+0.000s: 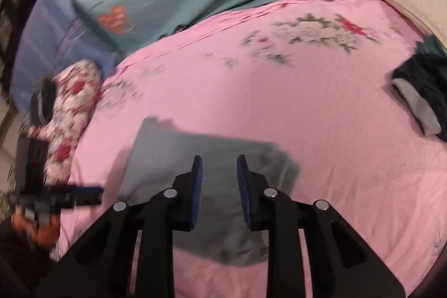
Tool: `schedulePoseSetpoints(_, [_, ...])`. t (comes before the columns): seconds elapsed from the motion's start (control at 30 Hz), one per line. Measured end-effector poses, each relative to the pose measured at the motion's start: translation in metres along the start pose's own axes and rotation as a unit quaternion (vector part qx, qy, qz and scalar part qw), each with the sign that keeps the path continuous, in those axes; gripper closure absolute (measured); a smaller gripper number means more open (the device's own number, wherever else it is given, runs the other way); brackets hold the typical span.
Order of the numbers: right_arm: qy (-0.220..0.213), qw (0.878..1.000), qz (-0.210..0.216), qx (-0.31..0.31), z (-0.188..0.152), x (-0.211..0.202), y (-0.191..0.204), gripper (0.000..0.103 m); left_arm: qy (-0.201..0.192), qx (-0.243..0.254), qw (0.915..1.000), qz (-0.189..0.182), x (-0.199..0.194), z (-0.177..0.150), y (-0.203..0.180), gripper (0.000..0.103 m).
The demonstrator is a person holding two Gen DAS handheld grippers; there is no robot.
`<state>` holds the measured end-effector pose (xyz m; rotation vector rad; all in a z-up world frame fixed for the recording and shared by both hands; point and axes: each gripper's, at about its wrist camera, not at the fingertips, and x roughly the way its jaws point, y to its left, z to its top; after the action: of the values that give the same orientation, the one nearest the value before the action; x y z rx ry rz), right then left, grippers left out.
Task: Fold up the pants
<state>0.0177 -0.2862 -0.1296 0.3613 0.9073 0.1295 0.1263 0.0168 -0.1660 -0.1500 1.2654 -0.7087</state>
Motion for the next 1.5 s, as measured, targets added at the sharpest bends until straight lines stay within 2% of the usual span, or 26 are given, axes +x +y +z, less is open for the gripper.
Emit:
schedulePoseSetpoints(0.13, [0.099,0.994,-0.044,-0.026,-0.04,0.029,-0.01,0.079,0.003,-0.009,0.9999,0.014,0.002,0.003,0.007,0.031])
schedulePoseSetpoints(0.17, [0.103,0.994,-0.037,-0.022,-0.05,0.029,-0.017,0.084,0.006,-0.007,0.9998,0.018,0.004,0.003,0.006,0.031])
schedulePoseSetpoints(0.3, [0.113,0.993,-0.024,-0.015,-0.053,0.017,-0.02,0.081,0.01,0.01,0.9996,0.024,0.009,0.006,-0.006,0.029])
schedulePoseSetpoints(0.4, [0.089,0.996,-0.025,-0.008,-0.046,0.001,-0.016,0.076,0.002,0.023,0.9993,0.029,0.011,0.013,-0.015,0.027])
schedulePoseSetpoints(0.53, [0.046,0.999,-0.011,0.003,-0.034,-0.015,-0.014,0.076,-0.002,0.038,0.9993,-0.001,0.021,0.021,-0.032,0.027])
schedulePoseSetpoints(0.6, [0.05,0.999,-0.009,0.0,-0.031,-0.011,-0.014,0.074,0.013,0.048,0.9987,-0.005,0.034,0.02,-0.04,0.027])
schedulePoseSetpoints(0.63, [0.052,0.998,-0.022,-0.031,-0.033,-0.005,-0.016,0.073,0.023,0.059,0.998,0.005,0.043,0.015,-0.043,0.027])
schedulePoseSetpoints(0.7, [0.093,0.994,-0.051,-0.029,-0.041,0.014,-0.025,0.068,0.044,0.062,0.9968,0.025,0.06,0.008,-0.04,0.027])
schedulePoseSetpoints(0.73, [0.082,0.995,-0.052,-0.035,-0.043,0.013,-0.026,0.068,0.061,0.059,0.9958,0.034,0.07,0.001,-0.035,0.027])
schedulePoseSetpoints(0.8, [0.088,0.994,-0.049,-0.038,-0.04,0.01,-0.025,0.068,0.054,0.071,0.9951,0.042,0.065,-0.003,-0.036,0.027])
schedulePoseSetpoints(0.87, [0.077,0.995,-0.046,-0.049,-0.031,0.001,-0.015,0.068,0.046,0.067,0.9958,0.041,0.049,-0.002,-0.033,0.026])
schedulePoseSetpoints(1.0, [0.042,0.988,-0.032,-0.145,-0.016,-0.003,0.033,0.067,-0.005,0.035,0.9972,0.066,0.005,0.001,-0.008,0.022])
schedulePoseSetpoints(1.1, [0.05,0.971,0.023,-0.234,-0.019,0.018,0.086,0.067,-0.035,-0.028,0.996,0.077,-0.024,-0.001,0.027,0.022])
schedulePoseSetpoints(1.23, [0.075,0.931,0.058,-0.353,-0.044,0.06,0.15,0.067,-0.056,-0.093,0.9903,0.086,-0.049,-0.014,0.06,0.022])
schedulePoseSetpoints(1.3, [0.093,0.91,0.073,-0.397,-0.058,0.078,0.173,0.067,-0.06,-0.107,0.9881,0.092,-0.056,-0.02,0.069,0.022])
schedulePoseSetpoints(1.4, [0.107,0.884,0.068,-0.45,-0.074,0.099,0.192,0.067,-0.062,-0.122,0.9865,0.09,-0.061,-0.034,0.076,0.022])
schedulePoseSetpoints(1.5, [0.105,0.867,0.022,-0.487,-0.085,0.117,0.195,0.067,-0.064,-0.13,0.9861,0.081,-0.06,-0.042,0.076,0.022])
